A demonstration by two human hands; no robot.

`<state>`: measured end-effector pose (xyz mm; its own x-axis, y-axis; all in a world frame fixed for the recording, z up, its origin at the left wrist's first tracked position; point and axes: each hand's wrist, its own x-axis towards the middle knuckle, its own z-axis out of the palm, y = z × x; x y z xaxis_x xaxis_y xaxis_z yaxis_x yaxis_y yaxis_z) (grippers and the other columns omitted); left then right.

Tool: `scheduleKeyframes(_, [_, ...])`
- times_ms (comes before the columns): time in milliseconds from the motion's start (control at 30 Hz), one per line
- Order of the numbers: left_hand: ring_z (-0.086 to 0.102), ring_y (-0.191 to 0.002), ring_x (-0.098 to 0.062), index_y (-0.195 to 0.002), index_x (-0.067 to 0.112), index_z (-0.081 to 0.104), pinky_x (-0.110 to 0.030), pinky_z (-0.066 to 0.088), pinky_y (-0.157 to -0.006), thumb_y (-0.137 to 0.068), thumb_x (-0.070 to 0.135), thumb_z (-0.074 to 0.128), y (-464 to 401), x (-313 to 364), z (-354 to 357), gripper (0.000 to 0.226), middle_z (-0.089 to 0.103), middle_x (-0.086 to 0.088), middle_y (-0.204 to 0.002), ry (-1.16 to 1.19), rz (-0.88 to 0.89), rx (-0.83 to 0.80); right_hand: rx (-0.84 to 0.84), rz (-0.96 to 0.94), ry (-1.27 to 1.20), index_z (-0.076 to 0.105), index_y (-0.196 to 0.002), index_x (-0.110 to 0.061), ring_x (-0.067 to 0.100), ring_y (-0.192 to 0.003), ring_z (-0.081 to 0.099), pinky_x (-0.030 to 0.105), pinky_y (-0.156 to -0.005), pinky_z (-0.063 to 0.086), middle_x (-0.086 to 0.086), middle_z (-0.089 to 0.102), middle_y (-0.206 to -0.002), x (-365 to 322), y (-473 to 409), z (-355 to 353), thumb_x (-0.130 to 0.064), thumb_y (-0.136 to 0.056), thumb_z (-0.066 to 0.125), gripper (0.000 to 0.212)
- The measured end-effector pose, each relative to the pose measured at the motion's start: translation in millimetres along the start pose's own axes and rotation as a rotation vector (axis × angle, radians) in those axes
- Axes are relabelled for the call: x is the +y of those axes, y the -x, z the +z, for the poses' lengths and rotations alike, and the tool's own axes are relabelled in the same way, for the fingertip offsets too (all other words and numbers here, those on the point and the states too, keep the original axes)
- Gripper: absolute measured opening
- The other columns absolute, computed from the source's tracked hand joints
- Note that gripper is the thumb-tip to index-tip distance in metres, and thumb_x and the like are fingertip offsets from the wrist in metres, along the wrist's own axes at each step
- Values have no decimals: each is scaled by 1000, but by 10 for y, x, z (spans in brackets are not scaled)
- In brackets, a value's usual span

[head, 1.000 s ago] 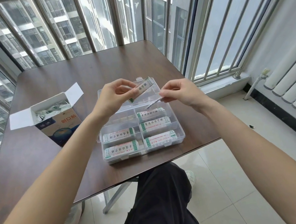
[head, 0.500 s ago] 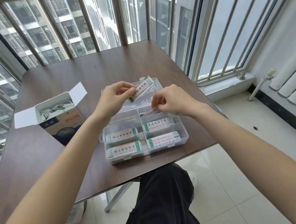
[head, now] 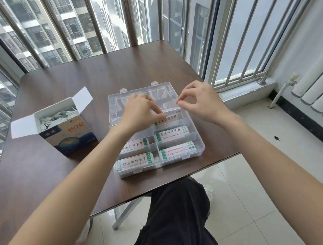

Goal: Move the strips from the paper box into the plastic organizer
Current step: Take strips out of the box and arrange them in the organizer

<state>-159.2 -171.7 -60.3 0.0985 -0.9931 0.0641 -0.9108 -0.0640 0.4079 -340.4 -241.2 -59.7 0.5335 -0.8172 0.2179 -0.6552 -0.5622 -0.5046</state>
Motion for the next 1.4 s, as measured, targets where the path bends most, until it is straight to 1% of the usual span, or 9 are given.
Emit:
scheduleKeyframes(200, [34, -90, -12, -91, 31, 75, -28, 34, -79, -76, 46, 70, 42, 20, -4, 21, 50, 6, -94, -136, 112, 83, -226, -47, 123, 75, -90, -30, 19, -115, 35, 29, -98, 30, -2, 50, -118, -63, -38, 58, -39, -81, 71, 14])
scheduleKeyframes(433, [40, -104, -17, -101, 31, 73, -27, 30, -84, -84, 53, 57, 72, 15, -26, 32, 54, 4, -110, -369, 248, 31, -331, -142, 275, 74, -87, -30, 21, -115, 33, 36, -102, 33, -2, 47, -124, -175, -156, 43, -38, -82, 70, 10])
scheduleKeyframes(700, [37, -104, -16, -99, 28, 74, -24, 24, -82, -84, 56, 55, 38, -75, -49, 37, 53, 4, -112, -337, 263, -39, -342, -167, 468, 72, -104, -20, 23, -116, 38, 36, -95, 34, -1, 50, -127, -194, -156, 22, -41, -92, 54, 30])
scheduleKeyframes(833, [37, -105, -17, -100, 27, 74, -27, 27, -87, -86, 56, 53, 58, -100, -27, 38, 53, 4, -113, -336, 261, -32, -363, -70, 354, 73, -96, -11, 24, -120, 37, 37, -99, 35, -1, 49, -133, -180, -155, 67, -28, -95, 47, 32])
scheduleKeyframes(933, [37, -106, -17, -101, 27, 73, -26, 24, -83, -86, 55, 53, 64, -99, -11, 38, 54, 5, -114, -317, 257, -17, -376, -12, 268, 74, -91, -8, 24, -124, 35, 39, -103, 34, -2, 48, -138, -176, -140, 63, -27, -95, 46, 33])
scheduleKeyframes(1033, [38, -106, -17, -102, 27, 73, -27, 24, -83, -86, 54, 55, 62, -102, -4, 36, 54, 5, -113, -291, 240, -17, -315, -52, 402, 71, -98, -7, 25, -126, 36, 39, -102, 33, -1, 47, -141, -170, -129, 22, -32, -97, 42, 38])
scheduleKeyframes(1133, [38, -107, -18, -101, 27, 73, -29, 26, -84, -85, 53, 56, 64, -113, -2, 36, 55, 4, -113, -275, 235, -12, -343, -85, 460, 68, -107, -3, 24, -133, 28, 39, -104, 28, 0, 41, -146, -176, -122, 34, -32, -100, 36, 44])
scheduleKeyframes(1300, [39, -104, -18, -102, 30, 73, -27, 26, -81, -84, 53, 58, 65, -117, 18, 33, 55, 4, -111, -251, 230, 8, -288, 28, 251, 69, -101, 0, 19, -140, 18, 42, -111, 24, -1, 34, -151, -162, -125, 67, -28, -100, 37, 43])
scheduleKeyframes(1400, [39, -104, -18, -102, 31, 72, -27, 25, -80, -84, 53, 58, 54, -117, 29, 32, 55, 5, -110, -252, 229, 6, -276, -7, 412, 65, -114, -4, 19, -141, 18, 41, -108, 24, -3, 34, -151, -190, -113, 51, -33, -101, 35, 44])
